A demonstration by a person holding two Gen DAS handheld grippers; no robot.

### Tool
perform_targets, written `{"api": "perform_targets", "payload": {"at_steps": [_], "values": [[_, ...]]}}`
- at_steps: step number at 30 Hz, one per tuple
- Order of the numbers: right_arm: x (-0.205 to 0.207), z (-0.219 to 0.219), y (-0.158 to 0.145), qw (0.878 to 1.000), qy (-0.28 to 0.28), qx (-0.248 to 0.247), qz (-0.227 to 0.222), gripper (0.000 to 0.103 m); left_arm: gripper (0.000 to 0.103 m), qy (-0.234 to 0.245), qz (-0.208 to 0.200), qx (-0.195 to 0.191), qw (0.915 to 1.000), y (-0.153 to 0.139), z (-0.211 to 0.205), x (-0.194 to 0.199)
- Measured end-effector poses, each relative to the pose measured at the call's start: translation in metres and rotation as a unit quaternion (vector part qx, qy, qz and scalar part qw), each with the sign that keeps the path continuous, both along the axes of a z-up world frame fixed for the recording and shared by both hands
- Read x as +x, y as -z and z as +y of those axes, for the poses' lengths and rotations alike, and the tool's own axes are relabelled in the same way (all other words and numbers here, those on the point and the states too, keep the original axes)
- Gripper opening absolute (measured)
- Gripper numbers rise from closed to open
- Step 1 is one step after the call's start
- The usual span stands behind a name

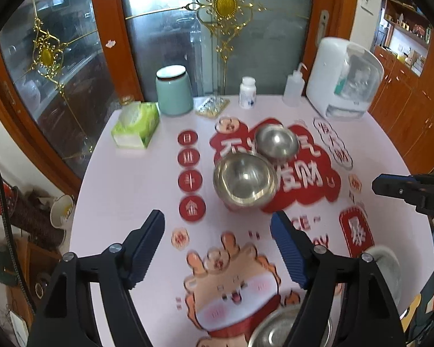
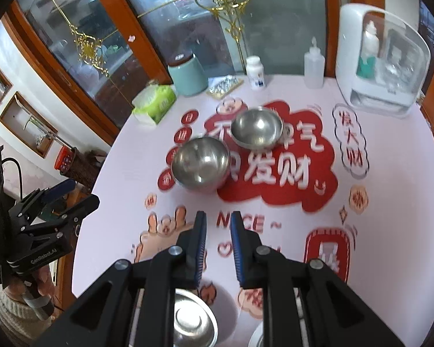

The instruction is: Organize plates and bowls

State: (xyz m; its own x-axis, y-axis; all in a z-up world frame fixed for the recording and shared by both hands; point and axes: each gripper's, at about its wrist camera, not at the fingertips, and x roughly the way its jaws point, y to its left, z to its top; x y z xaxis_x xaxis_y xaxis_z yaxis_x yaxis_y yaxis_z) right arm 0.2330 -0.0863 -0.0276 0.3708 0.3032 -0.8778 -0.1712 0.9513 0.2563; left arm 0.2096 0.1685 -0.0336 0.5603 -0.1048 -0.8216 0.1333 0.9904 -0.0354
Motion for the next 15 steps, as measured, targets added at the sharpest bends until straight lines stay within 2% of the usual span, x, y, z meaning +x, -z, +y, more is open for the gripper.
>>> {"api": "perform_targets", "payload": {"at_steps": [3, 5, 9, 15], "values": [[0.026, 0.004, 0.002, 1.0, -0.002, 0.001, 0.007, 0.022, 0.079, -0.007, 0.005, -0.012, 0.9999, 0.001, 0.003, 0.028], [0.043, 0.008, 0.008, 1.0, -0.003, 0.0, 0.013, 0.03, 0.079, -0.012, 0.02, -0.029, 0.9993, 0.007, 0.006, 0.05], [0.079, 0.018, 0.032, 0.999, -0.01, -0.026, 0.022, 0.03, 0.079, -0.025, 0.053, -0.053, 0.9969, 0.033, 0.009, 0.093], [0.119, 0.027, 0.09, 0.997, -0.002, -0.007, 0.077, 0.03, 0.079, -0.038, 0.09, -0.031, 0.9947, 0.089, -0.004, 0.132]]}}
